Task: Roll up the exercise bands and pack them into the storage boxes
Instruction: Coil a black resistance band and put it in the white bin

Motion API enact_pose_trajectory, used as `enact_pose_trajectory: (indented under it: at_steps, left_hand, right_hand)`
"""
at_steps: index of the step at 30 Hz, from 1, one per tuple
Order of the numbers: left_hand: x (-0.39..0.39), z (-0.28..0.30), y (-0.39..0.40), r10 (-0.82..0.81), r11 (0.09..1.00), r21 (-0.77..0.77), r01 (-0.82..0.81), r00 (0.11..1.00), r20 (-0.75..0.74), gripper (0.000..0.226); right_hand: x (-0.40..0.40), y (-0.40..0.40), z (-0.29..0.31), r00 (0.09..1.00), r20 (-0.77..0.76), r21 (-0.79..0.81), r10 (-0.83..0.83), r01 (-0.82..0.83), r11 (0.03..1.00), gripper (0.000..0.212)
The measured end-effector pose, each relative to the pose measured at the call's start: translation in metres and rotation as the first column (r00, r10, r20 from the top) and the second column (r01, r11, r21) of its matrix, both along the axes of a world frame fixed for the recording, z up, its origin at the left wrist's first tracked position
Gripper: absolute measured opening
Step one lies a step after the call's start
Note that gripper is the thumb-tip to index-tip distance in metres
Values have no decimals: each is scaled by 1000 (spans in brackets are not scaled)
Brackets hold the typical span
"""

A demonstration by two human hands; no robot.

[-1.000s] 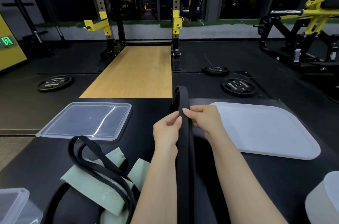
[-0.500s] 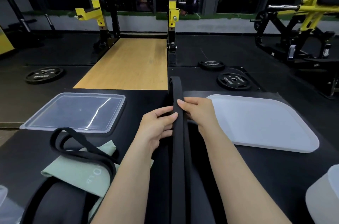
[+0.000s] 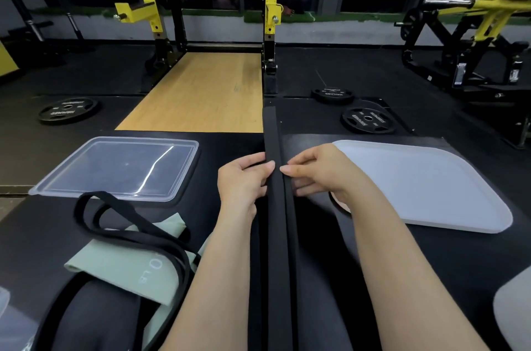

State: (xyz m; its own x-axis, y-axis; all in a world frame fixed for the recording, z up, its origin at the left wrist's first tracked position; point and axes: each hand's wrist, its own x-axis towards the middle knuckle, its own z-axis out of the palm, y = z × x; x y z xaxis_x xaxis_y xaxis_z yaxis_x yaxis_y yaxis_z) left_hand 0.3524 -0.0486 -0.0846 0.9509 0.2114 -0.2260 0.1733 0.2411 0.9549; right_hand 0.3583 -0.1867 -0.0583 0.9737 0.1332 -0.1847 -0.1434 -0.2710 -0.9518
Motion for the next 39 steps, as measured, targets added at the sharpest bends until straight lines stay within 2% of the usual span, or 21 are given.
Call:
enact_pose_trajectory:
  at_steps: [6,8,12,18,22,24,26,29,32,35,39]
  left_hand:
    - [3,3,-1,54,998,21,-56,996,66,17]
    - [2,8,-1,25,1000,14,-26,994,107,16]
    - [3,21,3,-31,997,-61,42,984,176,12]
    - [2,21,4,-52,994,-84,64,989,140,14]
    - [3,17,7,-48,998,-47,53,995,93,16]
    - [2,14,7,-35,999,-37,38,996,78,16]
    - [3,12,6,-12,999,-51,15,998,60,14]
    - [3,8,6,0,998,-70,4,999,47,16]
    - [5,7,5,-4,998,-68,7,999,43,15]
    - [7,6,3,-16,997,-70,19,999,35,15]
    - [7,5,3,-18,997,-73,20,999,27,16]
  right_hand:
    - [-10,7,8,996,-41,30,76,-75,997,14]
    - [-10,7,11,999,-5,38,48,-48,998,13]
    - [-7,8,14,996,81,156,-32,19,988,14]
    - [-2,22,5,975,180,202,-133,95,975,15]
    - [0,15,4,988,147,141,-48,27,990,14]
    - [6,9,1,984,111,121,-140,126,985,19]
    - [18,6,-5,946,159,68,-283,276,959,15]
    - [43,7,-10,912,267,-178,-312,365,914,28]
    - [72,15,-6,942,263,-341,-210,294,893,51]
    - [93,22,-11,974,194,-413,-116,188,891,53]
    - [107,20,-16,987,157,-332,-15,67,941,59]
